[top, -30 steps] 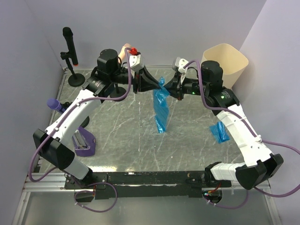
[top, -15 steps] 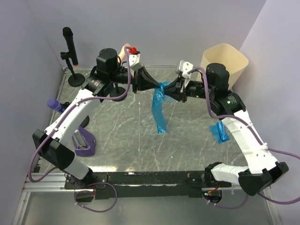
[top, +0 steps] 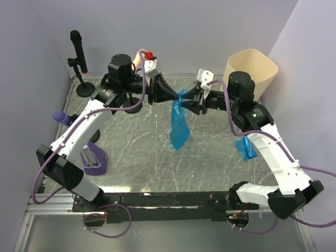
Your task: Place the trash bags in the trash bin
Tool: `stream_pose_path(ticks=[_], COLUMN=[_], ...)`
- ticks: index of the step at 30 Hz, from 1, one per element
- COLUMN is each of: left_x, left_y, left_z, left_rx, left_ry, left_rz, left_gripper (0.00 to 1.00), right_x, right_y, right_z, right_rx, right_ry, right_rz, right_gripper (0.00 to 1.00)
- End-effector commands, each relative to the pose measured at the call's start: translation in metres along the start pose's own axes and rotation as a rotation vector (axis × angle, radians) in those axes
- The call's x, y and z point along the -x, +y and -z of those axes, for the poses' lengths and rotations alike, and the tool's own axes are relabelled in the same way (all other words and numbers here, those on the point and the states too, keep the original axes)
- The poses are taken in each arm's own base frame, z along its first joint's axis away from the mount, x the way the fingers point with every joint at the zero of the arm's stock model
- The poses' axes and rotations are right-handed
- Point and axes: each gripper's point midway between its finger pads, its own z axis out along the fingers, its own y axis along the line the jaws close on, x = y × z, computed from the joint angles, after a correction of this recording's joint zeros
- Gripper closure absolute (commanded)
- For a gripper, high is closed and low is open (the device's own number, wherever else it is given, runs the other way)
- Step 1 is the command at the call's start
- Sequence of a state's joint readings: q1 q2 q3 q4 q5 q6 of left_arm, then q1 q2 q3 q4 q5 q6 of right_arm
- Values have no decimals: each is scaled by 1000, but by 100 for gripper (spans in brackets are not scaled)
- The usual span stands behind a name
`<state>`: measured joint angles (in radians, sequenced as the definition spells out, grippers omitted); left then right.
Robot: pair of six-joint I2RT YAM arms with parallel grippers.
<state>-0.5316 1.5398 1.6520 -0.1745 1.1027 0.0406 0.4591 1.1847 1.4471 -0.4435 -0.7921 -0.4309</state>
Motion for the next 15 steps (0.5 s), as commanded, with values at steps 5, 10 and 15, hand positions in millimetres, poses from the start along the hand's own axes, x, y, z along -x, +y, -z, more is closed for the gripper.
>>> stream_pose_path(ticks=[5,10,15], left_x=[25,22,19], left_y=[-14,-13,-8], left_z=[4,4,12], left_rx=[-47,-48,-13], left_ry=[-26,-13,8], left_rz=[-29,-23,-39], left_gripper=[89,91,99], right_x=[24,26,24], right_y=[-9,-7,-1], right_z=[-14,-14,-4], right_rx=[-9,8,11], right_ry=[-67,-71,-51], right_rz=[83,91,113], right_gripper=[59,90,100])
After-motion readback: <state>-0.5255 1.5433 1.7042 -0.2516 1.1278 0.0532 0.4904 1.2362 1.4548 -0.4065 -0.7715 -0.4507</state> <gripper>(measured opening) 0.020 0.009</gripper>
